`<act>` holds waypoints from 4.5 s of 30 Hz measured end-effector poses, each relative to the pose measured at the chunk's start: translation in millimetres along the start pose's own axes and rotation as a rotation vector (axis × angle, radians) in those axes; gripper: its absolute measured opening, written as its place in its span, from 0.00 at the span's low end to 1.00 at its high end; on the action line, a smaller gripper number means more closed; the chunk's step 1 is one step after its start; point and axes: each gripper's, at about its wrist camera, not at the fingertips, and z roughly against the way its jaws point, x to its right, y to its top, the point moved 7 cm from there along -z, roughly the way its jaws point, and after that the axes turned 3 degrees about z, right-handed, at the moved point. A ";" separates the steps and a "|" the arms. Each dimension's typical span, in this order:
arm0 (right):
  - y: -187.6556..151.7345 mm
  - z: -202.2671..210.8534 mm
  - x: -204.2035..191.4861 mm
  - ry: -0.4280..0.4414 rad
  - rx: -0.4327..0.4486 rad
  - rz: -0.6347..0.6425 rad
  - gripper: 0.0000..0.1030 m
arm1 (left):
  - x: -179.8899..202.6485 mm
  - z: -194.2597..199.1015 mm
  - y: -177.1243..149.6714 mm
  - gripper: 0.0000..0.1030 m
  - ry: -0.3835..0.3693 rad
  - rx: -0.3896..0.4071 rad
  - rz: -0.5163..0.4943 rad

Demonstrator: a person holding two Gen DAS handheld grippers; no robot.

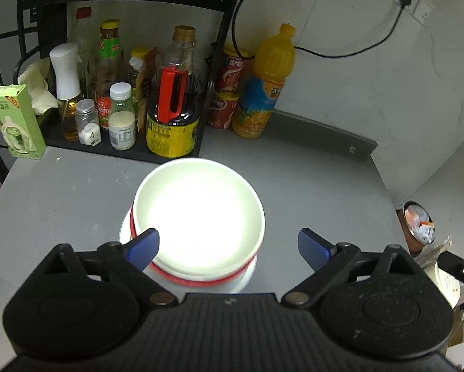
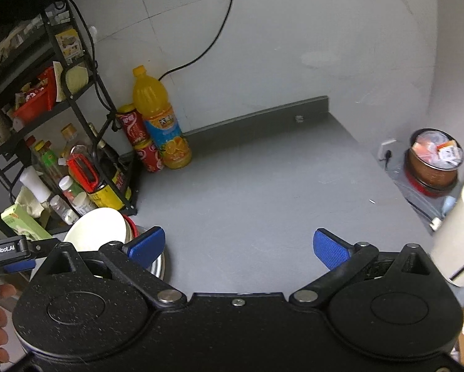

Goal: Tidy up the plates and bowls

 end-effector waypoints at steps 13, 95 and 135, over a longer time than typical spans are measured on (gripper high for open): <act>-37.2 51.1 3.6 -0.049 0.035 0.009 1.00 | 9.1 54.7 -49.0 0.93 -0.001 0.014 -0.043; -97.8 126.8 -10.1 -0.018 0.088 0.109 1.00 | 7.1 120.4 -119.2 0.99 -0.071 0.095 -0.189; -94.8 128.4 -5.6 0.011 0.067 0.096 1.00 | 12.7 131.0 -122.4 0.99 -0.048 0.088 -0.191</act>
